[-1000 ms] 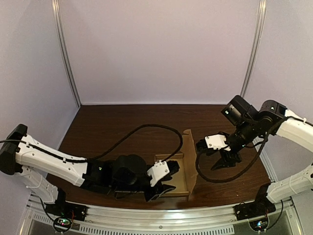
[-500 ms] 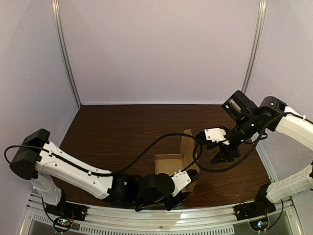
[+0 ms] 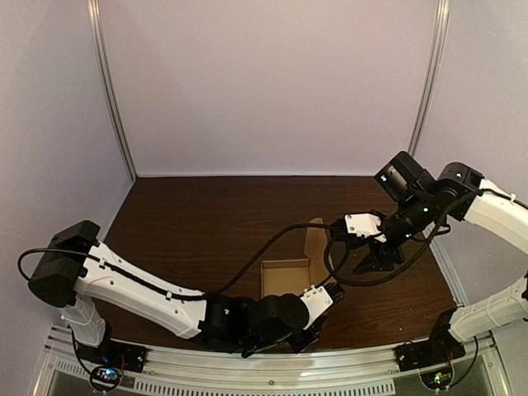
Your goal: Fold the paper box
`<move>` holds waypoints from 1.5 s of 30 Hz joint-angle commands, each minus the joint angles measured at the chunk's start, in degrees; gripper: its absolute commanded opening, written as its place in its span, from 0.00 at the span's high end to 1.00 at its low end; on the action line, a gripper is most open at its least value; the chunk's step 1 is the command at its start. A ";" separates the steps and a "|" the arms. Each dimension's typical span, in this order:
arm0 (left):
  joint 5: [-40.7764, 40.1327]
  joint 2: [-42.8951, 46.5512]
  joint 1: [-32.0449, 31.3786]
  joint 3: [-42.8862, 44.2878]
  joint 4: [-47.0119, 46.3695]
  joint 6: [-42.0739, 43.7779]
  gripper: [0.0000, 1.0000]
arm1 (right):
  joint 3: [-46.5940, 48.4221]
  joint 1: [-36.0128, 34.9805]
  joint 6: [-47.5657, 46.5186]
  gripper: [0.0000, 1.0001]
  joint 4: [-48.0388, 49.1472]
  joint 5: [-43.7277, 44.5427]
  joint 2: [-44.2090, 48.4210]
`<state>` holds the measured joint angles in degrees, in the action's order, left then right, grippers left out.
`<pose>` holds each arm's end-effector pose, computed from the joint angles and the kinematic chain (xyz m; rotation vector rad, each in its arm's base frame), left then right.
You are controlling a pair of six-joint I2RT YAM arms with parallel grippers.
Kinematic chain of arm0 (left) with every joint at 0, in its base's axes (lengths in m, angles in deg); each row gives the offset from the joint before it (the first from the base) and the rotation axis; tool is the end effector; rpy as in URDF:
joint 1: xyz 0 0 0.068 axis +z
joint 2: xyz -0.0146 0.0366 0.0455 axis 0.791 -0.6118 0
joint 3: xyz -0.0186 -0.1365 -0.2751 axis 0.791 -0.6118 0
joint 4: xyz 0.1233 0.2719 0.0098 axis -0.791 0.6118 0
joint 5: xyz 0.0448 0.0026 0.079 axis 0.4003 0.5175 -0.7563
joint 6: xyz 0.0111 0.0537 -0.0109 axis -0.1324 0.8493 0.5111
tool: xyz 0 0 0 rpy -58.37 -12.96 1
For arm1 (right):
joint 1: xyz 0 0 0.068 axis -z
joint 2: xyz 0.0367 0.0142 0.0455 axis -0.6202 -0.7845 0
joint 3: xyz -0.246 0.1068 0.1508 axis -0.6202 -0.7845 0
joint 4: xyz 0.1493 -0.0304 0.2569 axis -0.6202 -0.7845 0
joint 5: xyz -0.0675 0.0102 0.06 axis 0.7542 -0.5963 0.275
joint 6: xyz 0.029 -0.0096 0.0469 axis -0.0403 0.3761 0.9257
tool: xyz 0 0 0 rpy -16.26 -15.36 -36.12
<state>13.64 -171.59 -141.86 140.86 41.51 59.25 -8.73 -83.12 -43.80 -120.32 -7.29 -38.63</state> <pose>0.0197 -0.4454 0.2064 1.0332 1.8681 -0.6776 0.1630 0.1831 0.3706 -1.8829 1.8108 0.5479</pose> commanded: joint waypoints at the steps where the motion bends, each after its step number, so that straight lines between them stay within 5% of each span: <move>1: -1.22 -1.79 0.08 1.06 -2.63 0.88 0.81 | -0.97 0.48 0.71 0.40 0.10 0.75 0.76; 6: -2.15 -2.34 0.11 0.99 -3.55 1.15 0.81 | -1.70 0.61 1.17 0.40 0.93 0.72 0.83; 11: -5.99 -3.29 0.08 1.42 -4.45 0.14 0.66 | -1.56 1.22 1.59 0.39 0.71 0.32 1.11; 26: -3.20 -6.96 0.07 6.74 -3.51 -1.11 0.61 | -2.40 3.34 2.03 0.39 1.17 0.98 2.74; 32: -12.24 -8.23 0.06 8.70 0.08 -5.98 0.57 | -2.69 4.60 2.38 0.39 2.10 0.95 3.96; 37: -13.25 -9.10 1.40 9.72 2.41 -9.32 0.66 | -3.31 5.33 2.30 0.38 2.02 0.73 4.49; 42: -10.91 -7.97 2.04 7.92 1.84 -9.78 0.87 | -3.80 5.47 2.14 0.38 2.01 0.59 5.35; 45: -6.71 -7.25 2.08 7.40 0.91 -8.05 0.87 | -3.81 5.60 1.83 0.38 1.66 0.38 5.30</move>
<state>3.08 -179.59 -140.11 149.51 43.17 50.77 -11.66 -78.03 -42.29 -118.60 -7.27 -34.39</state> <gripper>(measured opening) 0.124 0.616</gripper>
